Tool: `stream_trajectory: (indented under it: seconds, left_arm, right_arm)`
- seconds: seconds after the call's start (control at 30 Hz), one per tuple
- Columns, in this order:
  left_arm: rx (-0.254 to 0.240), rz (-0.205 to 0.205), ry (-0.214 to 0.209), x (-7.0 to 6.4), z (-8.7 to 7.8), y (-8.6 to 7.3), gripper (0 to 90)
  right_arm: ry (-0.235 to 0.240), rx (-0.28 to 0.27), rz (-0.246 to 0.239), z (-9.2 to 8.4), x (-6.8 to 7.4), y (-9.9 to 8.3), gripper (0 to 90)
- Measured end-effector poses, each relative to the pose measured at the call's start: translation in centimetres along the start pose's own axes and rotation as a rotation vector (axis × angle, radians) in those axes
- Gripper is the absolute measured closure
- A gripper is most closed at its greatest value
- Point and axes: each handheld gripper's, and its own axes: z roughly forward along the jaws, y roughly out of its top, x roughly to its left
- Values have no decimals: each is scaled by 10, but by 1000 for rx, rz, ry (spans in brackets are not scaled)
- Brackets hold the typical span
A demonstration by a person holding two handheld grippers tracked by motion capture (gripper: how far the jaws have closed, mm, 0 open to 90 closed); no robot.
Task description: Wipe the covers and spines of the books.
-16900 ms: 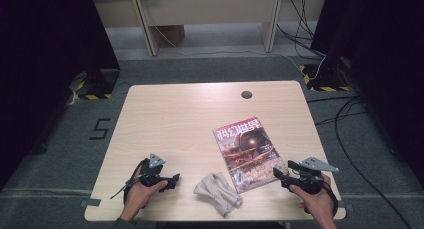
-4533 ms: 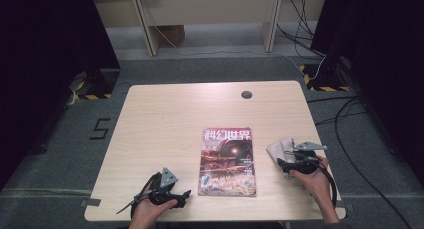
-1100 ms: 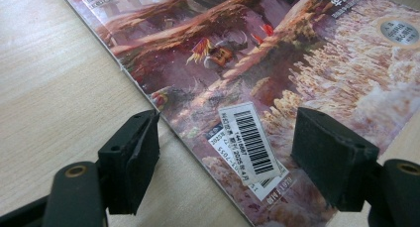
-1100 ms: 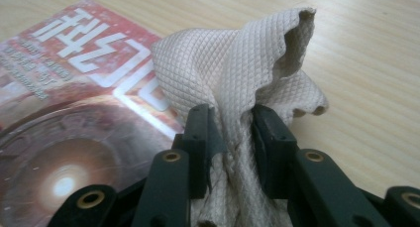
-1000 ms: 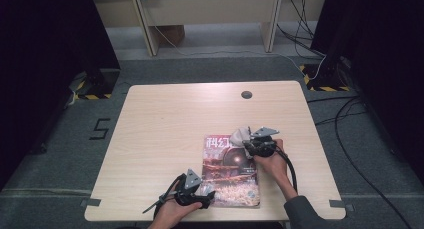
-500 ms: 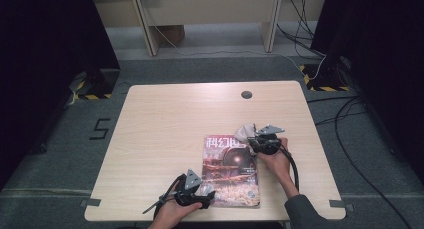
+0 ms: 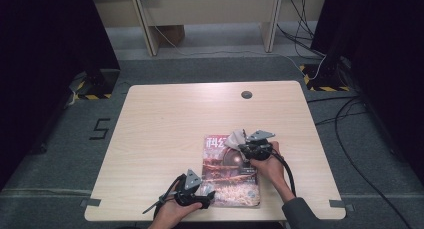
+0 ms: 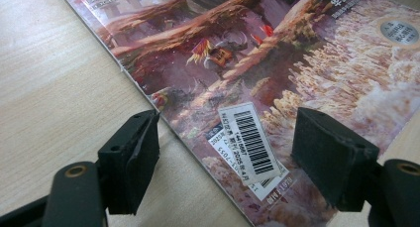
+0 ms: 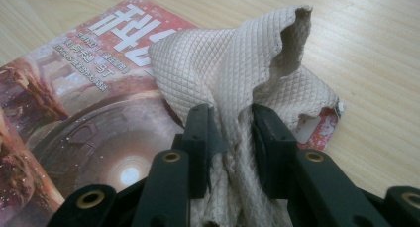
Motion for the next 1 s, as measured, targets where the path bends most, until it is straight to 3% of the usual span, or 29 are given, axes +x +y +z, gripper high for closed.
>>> stream_trajectory:
  seconds: [0.07, 0.27, 0.37, 0.43, 0.63, 0.87, 1.0]
  left_arm:
    - [2, 4, 3, 0, 0, 1, 257]
    - [3, 3, 6, 0, 0, 0, 252]
    - [1, 8, 9, -1, 0, 1, 253]
    - [3, 5, 9, -1, 0, 1, 253]
    - [3, 4, 12, -2, 0, 1, 255]
    - [21, -32, -30, -2, -1, 1, 323]
    - [26, 1, -22, -9, -2, 2, 319]
  right_arm:
    - [9, -5, 21, 0, -2, 0, 700]
    - [-49, -17, 35, 1, -14, -1, 695]
    - [-50, -19, 56, 2, -15, -1, 696]
    - [-58, -11, 45, 2, -12, 1, 698]
    - [-6, -9, 9, 11, 8, 8, 699]
    - [33, -10, -21, 16, 23, 12, 698]
    - [46, -5, -27, 15, 27, 12, 698]
